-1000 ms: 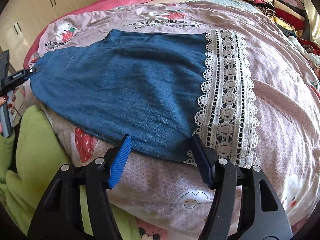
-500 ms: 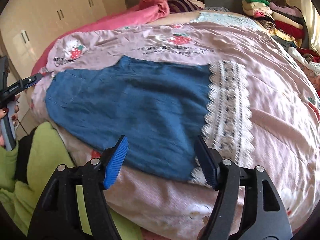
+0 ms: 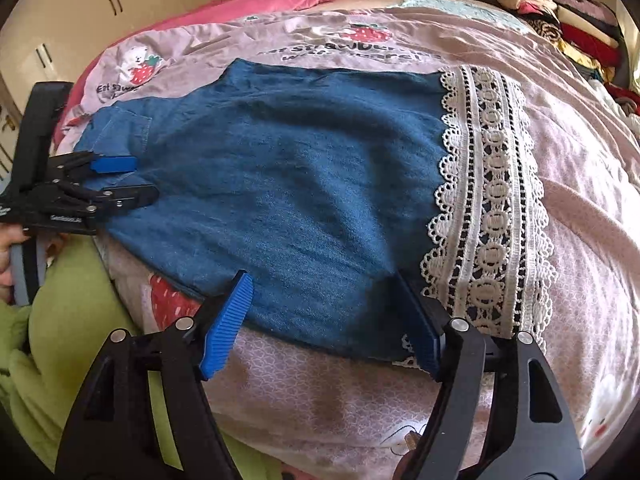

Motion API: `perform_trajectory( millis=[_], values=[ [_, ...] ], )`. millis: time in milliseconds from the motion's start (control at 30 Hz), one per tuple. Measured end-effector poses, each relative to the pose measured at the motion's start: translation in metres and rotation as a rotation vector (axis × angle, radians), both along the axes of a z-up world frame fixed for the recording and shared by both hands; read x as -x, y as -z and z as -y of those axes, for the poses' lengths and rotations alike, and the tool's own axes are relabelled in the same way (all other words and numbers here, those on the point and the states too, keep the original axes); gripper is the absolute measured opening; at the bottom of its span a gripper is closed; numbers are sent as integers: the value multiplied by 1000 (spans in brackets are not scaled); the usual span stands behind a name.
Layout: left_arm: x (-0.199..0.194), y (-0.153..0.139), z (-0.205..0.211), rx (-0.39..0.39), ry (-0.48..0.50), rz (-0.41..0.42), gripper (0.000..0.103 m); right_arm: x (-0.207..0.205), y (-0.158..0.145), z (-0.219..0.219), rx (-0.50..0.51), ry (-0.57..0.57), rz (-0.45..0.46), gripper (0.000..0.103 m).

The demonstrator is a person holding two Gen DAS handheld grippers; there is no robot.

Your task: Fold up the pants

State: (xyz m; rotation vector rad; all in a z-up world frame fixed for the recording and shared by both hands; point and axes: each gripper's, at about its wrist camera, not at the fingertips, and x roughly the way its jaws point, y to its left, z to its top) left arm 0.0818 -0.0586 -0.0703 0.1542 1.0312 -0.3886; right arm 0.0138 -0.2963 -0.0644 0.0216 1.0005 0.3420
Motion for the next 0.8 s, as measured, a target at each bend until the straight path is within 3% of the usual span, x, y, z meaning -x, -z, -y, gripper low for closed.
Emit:
perform_trajectory(
  millis=[100, 233, 367, 533, 800],
  values=[
    [6, -17, -11, 79, -3, 43, 89, 0, -23, 18, -89, 26, 55, 67],
    [-1, -43, -13, 143, -14, 107, 89, -17, -52, 49, -71, 100, 139, 68],
    [-32, -60, -12, 138, -48, 131, 89, -52, -65, 79, -92, 160, 163, 68],
    [-72, -70, -4, 198, -71, 130, 89, -99, -59, 112, -133, 202, 104, 67],
    [-124, -40, 16, 161, -68, 50, 89, -143, -23, 125, -166, 159, 11, 56]
  ],
)
